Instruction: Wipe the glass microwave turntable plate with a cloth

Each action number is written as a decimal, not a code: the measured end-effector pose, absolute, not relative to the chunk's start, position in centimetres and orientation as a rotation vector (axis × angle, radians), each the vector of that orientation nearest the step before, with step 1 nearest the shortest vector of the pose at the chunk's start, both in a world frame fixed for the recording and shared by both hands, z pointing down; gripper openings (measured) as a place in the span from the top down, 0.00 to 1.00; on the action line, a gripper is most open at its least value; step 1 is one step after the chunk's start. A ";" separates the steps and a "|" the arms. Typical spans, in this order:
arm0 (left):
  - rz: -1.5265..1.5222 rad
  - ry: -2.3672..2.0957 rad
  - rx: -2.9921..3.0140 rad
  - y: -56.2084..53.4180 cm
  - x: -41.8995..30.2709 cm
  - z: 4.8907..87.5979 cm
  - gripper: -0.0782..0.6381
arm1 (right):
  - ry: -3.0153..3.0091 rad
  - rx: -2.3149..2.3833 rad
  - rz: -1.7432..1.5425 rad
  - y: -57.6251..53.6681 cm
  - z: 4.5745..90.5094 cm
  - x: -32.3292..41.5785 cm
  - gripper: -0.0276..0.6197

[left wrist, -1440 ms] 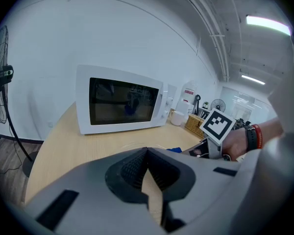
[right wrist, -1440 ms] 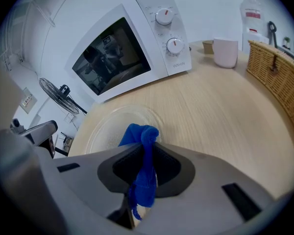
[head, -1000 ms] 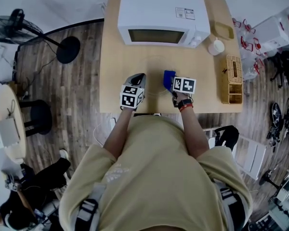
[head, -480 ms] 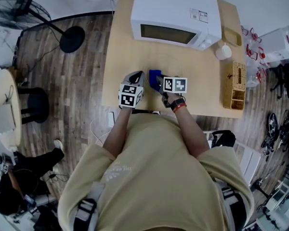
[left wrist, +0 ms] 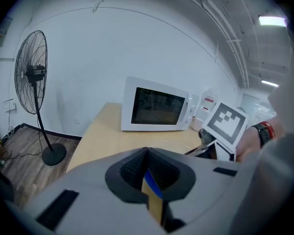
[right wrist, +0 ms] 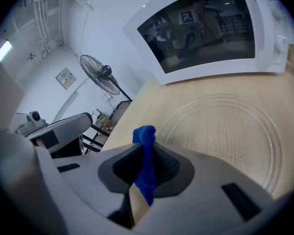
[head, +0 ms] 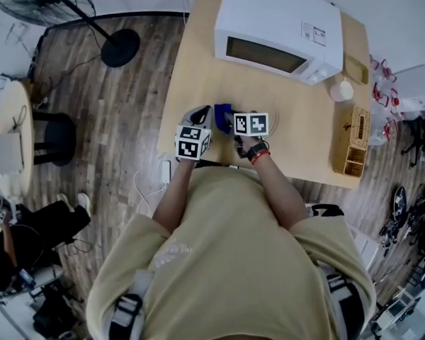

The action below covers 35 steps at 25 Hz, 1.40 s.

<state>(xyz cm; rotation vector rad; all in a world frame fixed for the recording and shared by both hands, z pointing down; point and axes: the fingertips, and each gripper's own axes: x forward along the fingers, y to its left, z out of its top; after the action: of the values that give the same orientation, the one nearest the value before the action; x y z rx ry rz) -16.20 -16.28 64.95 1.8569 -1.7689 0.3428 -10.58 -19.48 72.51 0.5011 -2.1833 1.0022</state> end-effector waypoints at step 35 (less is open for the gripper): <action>0.369 -1.655 1.925 -19.3 -13.9 66.5 0.87 | -2.087 0.549 0.825 -20.0 74.9 -8.1 0.85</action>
<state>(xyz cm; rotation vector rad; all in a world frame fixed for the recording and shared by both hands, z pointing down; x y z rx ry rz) -13.93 -19.28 66.52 1.9254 -1.6548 0.3689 -8.06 -19.99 74.89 0.5489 -2.0868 0.8250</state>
